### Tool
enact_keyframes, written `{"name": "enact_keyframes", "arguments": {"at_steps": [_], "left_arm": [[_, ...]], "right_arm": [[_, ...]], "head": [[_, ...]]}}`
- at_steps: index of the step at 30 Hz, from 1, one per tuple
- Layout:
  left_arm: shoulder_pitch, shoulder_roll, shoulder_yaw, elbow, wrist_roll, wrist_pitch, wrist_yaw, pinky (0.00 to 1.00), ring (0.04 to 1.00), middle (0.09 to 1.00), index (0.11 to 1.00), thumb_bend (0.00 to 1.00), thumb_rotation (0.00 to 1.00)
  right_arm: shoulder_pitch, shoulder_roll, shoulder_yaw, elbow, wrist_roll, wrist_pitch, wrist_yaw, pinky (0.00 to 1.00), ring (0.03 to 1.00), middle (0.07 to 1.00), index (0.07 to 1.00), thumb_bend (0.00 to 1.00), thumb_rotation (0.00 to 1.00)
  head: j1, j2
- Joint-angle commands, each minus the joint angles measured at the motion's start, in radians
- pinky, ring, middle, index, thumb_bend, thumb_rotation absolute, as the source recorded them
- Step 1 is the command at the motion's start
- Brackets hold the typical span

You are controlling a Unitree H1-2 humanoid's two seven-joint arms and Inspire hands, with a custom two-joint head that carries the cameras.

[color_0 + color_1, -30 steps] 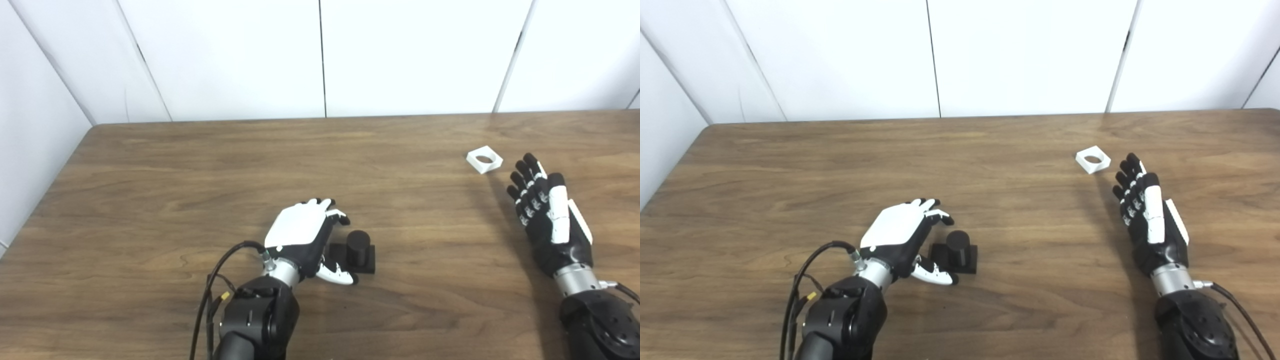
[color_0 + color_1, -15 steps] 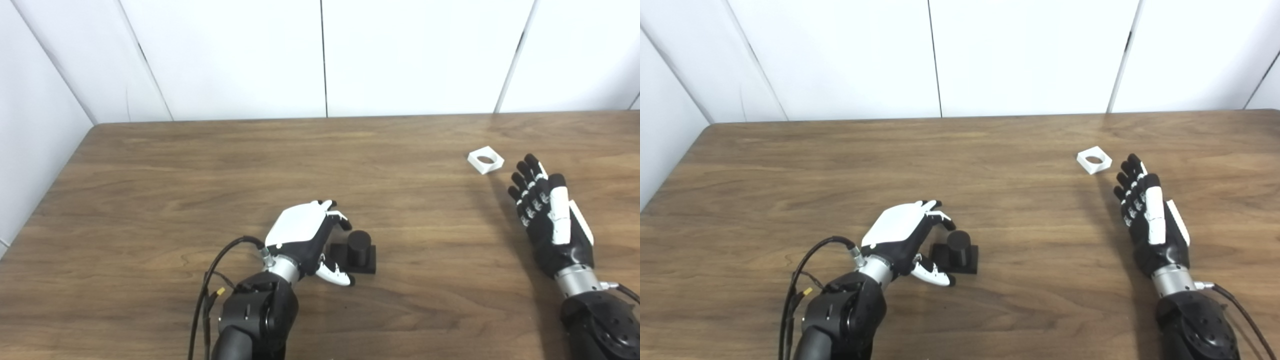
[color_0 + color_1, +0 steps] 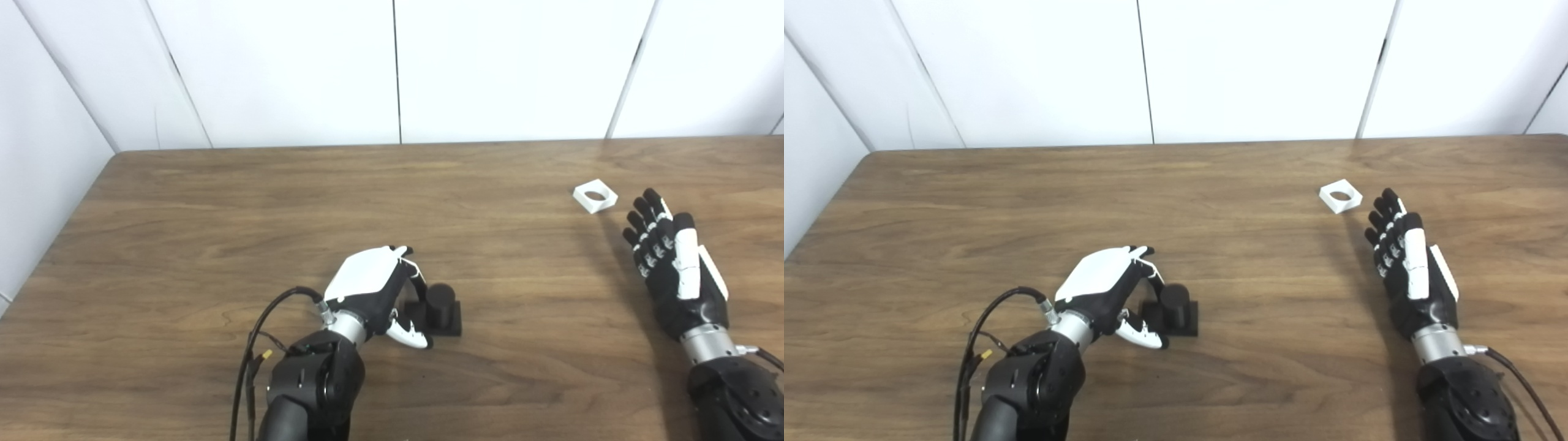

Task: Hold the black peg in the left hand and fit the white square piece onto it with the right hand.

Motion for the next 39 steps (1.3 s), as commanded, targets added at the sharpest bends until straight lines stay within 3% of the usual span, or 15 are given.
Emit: {"name": "enact_keyframes", "arguments": {"at_steps": [1,28,39], "left_arm": [[-0.042,-0.005,0.000,-0.013,0.003,0.003,0.006,1.00,1.000,0.969,0.492,0.53,0.06],[-0.032,-0.023,-0.011,-0.017,0.002,0.027,0.015,1.00,1.000,0.962,0.478,0.52,0.05],[-0.020,-0.019,-0.016,-0.018,0.015,0.032,0.026,1.00,1.000,0.961,0.478,0.53,0.05]], "right_arm": [[0.019,-0.004,-0.006,0.018,0.010,-0.012,0.009,1.00,1.000,1.000,1.000,0.63,1.00],[0.012,-0.020,-0.007,-0.007,0.007,0.011,0.010,1.00,1.000,1.000,1.000,0.60,1.00],[-0.010,-0.021,-0.016,-0.060,0.023,0.058,0.004,1.00,1.000,1.000,1.000,0.61,1.00]], "head": [[0.000,0.001],[0.002,0.008],[-0.011,0.007]]}}
